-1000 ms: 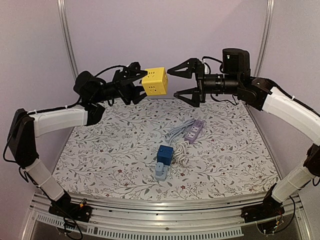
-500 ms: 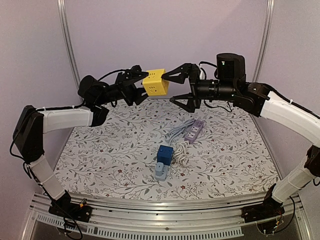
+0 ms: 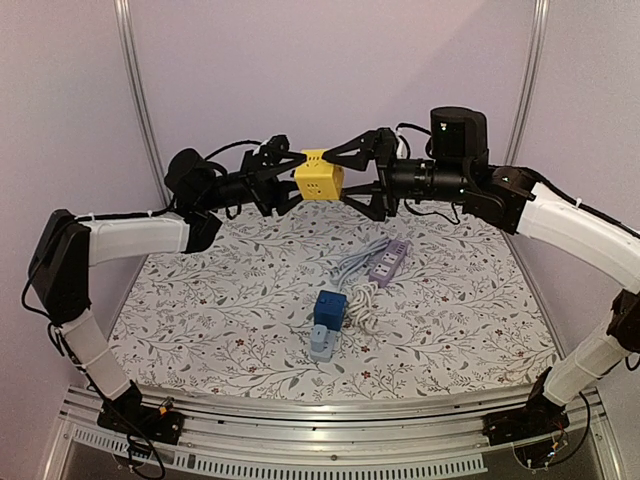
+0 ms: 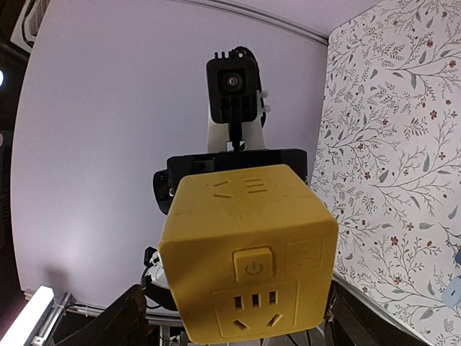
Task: Insert the plug
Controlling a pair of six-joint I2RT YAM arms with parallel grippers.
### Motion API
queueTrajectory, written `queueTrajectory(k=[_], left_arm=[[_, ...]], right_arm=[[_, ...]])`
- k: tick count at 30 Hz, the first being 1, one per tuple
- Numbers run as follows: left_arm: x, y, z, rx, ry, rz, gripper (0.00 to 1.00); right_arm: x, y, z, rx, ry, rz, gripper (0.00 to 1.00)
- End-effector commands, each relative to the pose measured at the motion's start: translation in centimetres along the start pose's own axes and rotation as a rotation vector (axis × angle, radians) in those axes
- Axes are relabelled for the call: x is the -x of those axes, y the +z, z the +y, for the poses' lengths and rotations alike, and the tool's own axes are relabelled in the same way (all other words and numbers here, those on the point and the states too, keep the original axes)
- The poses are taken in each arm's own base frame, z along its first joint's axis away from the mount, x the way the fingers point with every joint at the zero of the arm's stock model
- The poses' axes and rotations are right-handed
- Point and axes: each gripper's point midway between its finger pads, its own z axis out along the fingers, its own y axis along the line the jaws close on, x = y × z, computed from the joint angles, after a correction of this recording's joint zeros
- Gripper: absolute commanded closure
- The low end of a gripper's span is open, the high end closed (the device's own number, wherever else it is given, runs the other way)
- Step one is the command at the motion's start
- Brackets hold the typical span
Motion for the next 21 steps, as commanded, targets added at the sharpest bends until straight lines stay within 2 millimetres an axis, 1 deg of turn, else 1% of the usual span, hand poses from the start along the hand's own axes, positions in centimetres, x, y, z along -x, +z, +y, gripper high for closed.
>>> queueTrajectory(k=[1,2,5,7,8,11,13,14,17,21], left_arm=[[0.2,1.0,0.4,0.006,0.032,0.009,1.00],[0.3,1.0,0.5,0.008,0.033,0.004,1.00],[0.4,1.1,0.8,0.012,0.033,0.002,1.00],[0.4,1.1,0.8,0.011,0.036,0.003,1.00],[0.4,1.1,0.9,0.013,0.035,0.005,1.00],[0.2,1.1,1.1,0.016,0.034,0.010,1.00],[0.1,1.2,1.1,0.016,0.032,0.014,1.00],[0.1,1.2,1.0,0.015,0.032,0.015,1.00],[0.0,1.3,0.9,0.013,0.029,0.018,1.00],[-0.1,1.5,0.5,0.002,0.028,0.028,1.00]], right_arm=[[0.0,1.2,0.5,0.027,-0.004,0.028,0.22],[0.0,1.2,0.5,0.029,-0.004,0.031,0.24],[-0.2,1.5,0.0,0.019,0.002,0.044,0.27],[-0.4,1.6,-0.3,0.013,0.006,0.051,0.27],[-0.4,1.6,-0.5,0.010,0.006,0.053,0.27],[-0.2,1.4,-0.8,0.005,0.005,0.048,0.22],[0.3,1.1,-0.9,0.002,0.006,0.036,0.19],[0.6,0.9,-1.1,0.000,0.006,0.029,0.19],[1.3,0.2,-1.2,0.000,0.004,0.014,0.23],[1.6,-0.2,-1.6,-0.011,-0.003,0.022,0.29]])
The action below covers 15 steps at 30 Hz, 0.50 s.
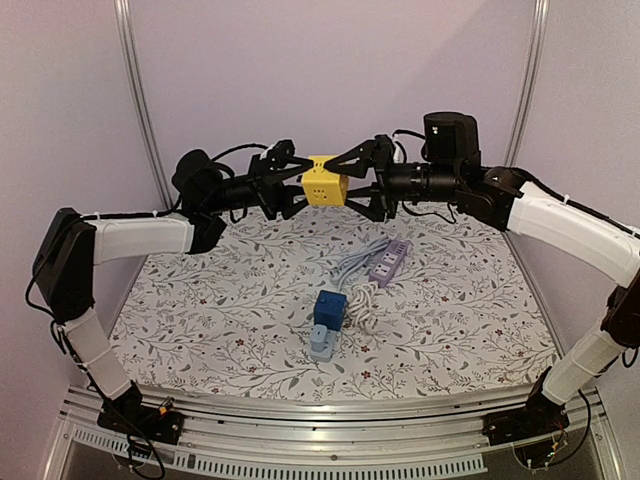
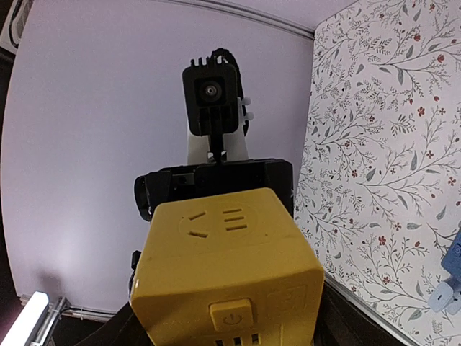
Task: Insert the plug
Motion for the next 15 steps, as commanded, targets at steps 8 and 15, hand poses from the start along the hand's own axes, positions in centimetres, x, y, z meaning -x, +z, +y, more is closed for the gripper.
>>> queueTrajectory(k=[8,15], left_arm=[[-0.18,1.14,-0.87,-0.026,0.025,0.027,1.00],[-0.03,1.61,-0.67,-0.030,0.030,0.030,1.00]], right_arm=[[-0.11,-1.13,1.41,0.045,-0.030,0.035,0.33],[-0.54,-0.61,0.96,0.041,-0.012,0.069,0.31]])
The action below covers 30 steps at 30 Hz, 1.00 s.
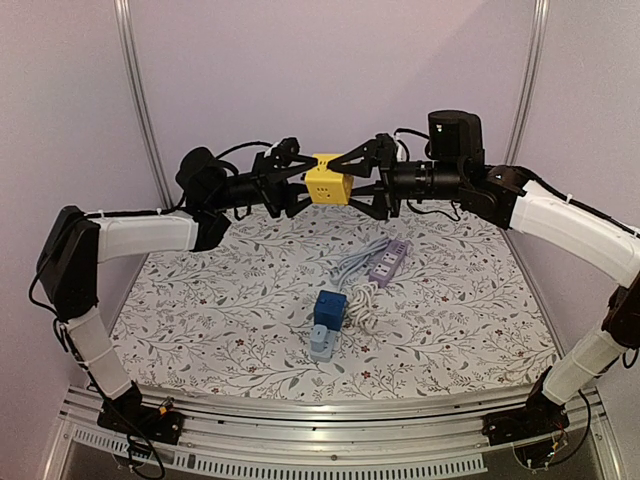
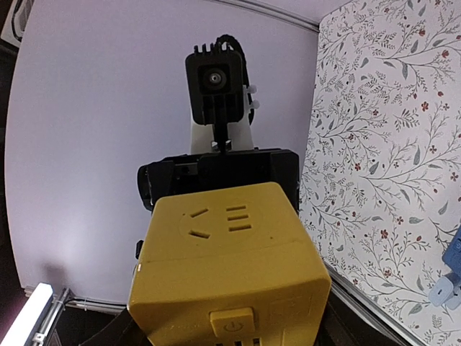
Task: Insert the plug
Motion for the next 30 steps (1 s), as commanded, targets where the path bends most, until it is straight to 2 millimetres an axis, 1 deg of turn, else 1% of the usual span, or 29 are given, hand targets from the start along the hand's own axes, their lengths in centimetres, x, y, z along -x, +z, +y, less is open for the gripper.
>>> queueTrajectory(k=[1,6,8,10,14,15,17,20,22,23,25,26,28,30], left_arm=[[-0.1,0.9,-0.3,-0.019,0.029,0.010,1.00],[-0.3,1.0,-0.1,-0.017,0.030,0.012,1.00],[-0.3,1.0,-0.1,-0.018,0.033,0.013,1.00],[-0.4,1.1,0.0,-0.017,0.033,0.014,1.00],[-0.5,1.0,0.1,-0.013,0.027,0.010,1.00],[-0.5,1.0,0.2,-0.007,0.023,0.005,0.96],[-0.5,0.8,0.5,0.024,0.040,-0.013,0.78],[-0.9,0.3,0.7,0.091,0.070,-0.029,0.57],[-1.3,-0.1,0.4,0.118,0.084,-0.039,0.35],[-1.5,-0.3,0.4,0.130,0.090,-0.043,0.28],[-1.9,-0.8,0.7,0.159,0.097,-0.055,0.18],[-2.1,-1.1,0.7,0.174,0.103,-0.061,0.16],[-2.5,-1.8,1.1,0.216,0.117,-0.075,0.02],[-2.9,-2.5,1.7,0.272,0.127,-0.086,0.01]], right_arm=[[-0.7,0.1,0.7,0.026,-0.009,0.041,0.31],[-0.7,0.1,0.6,0.022,-0.013,0.041,0.33],[-0.7,0.1,0.4,0.018,-0.014,0.042,0.36],[-0.7,0.2,0.1,0.010,-0.010,0.047,0.42],[-0.9,0.3,-0.3,-0.004,-0.012,0.056,0.67],[-0.9,0.3,-0.4,-0.007,-0.019,0.058,0.72],[-1.0,-0.1,-0.3,-0.007,-0.036,0.064,0.78],[-1.3,-0.6,-0.2,-0.003,-0.075,0.090,0.86],[-1.3,-1.2,-0.2,-0.003,-0.098,0.104,0.90],[-1.3,-1.6,-0.4,-0.010,-0.109,0.113,0.92],[-1.3,-2.4,-0.8,-0.036,-0.140,0.130,0.96],[-1.4,-3.0,-1.1,-0.061,-0.148,0.139,0.98],[-1.5,-4.1,-2.2,-0.130,-0.182,0.162,1.00],[-1.7,-5.3,-3.0,-0.182,-0.260,0.189,1.00]])
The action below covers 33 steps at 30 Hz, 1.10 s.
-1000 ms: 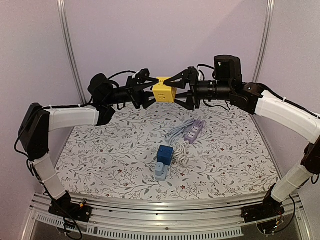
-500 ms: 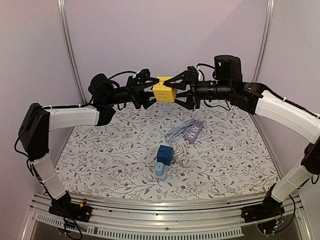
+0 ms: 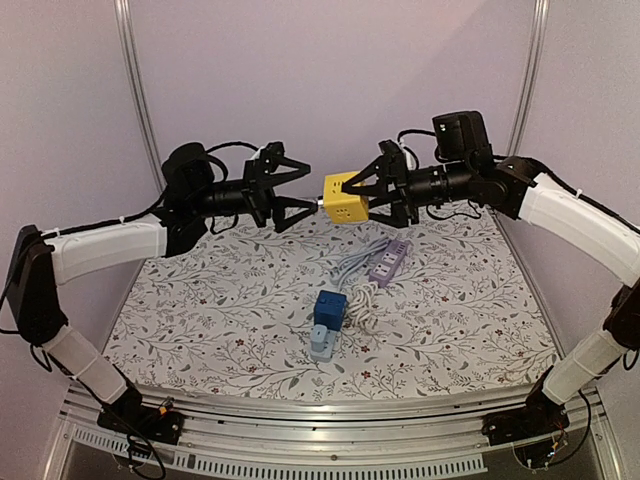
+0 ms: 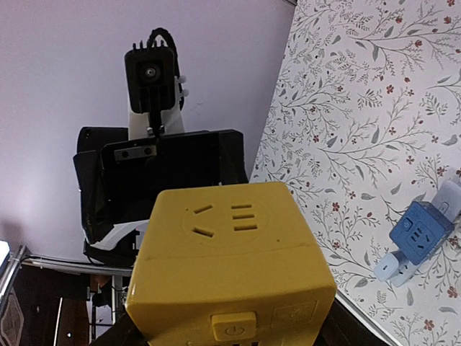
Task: Insert the plug
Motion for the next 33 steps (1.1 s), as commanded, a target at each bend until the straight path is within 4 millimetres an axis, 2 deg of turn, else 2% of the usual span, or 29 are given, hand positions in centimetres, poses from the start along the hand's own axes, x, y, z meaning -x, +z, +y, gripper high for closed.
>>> queueTrajectory(k=[1,6,9,14,18,21,27,33], left_arm=[[-1.2,-1.6,2.5,0.161,0.031,-0.019,0.00],[-2.6,-4.3,5.0,0.417,0.084,-0.020,0.01],[-3.3,-6.8,6.6,0.602,0.113,-0.033,0.00],[-4.6,-11.7,9.4,0.879,0.124,-0.050,0.00],[-5.5,-15.3,10.9,1.071,0.127,-0.056,0.00],[-5.8,-16.7,11.0,1.139,0.140,-0.064,0.00],[-5.2,-16.1,10.5,1.184,0.226,-0.073,0.00],[-3.0,-12.7,10.8,1.234,0.333,-0.040,0.01]], right_arm=[[-1.3,-3.6,-1.1,-0.116,-0.150,0.070,1.00],[-2.6,-5.5,-2.3,-0.220,-0.318,0.136,1.00],[-3.0,-6.7,-3.7,-0.321,-0.407,0.181,1.00],[-3.3,-8.4,-7.1,-0.519,-0.506,0.279,1.00],[-3.2,-9.2,-9.2,-0.628,-0.561,0.330,1.00],[-3.2,-9.8,-10.6,-0.695,-0.591,0.361,1.00],[-2.1,-11.3,-13.3,-0.873,-0.600,0.360,1.00],[-0.4,-14.4,-15.2,-1.105,-0.499,0.222,1.00]])
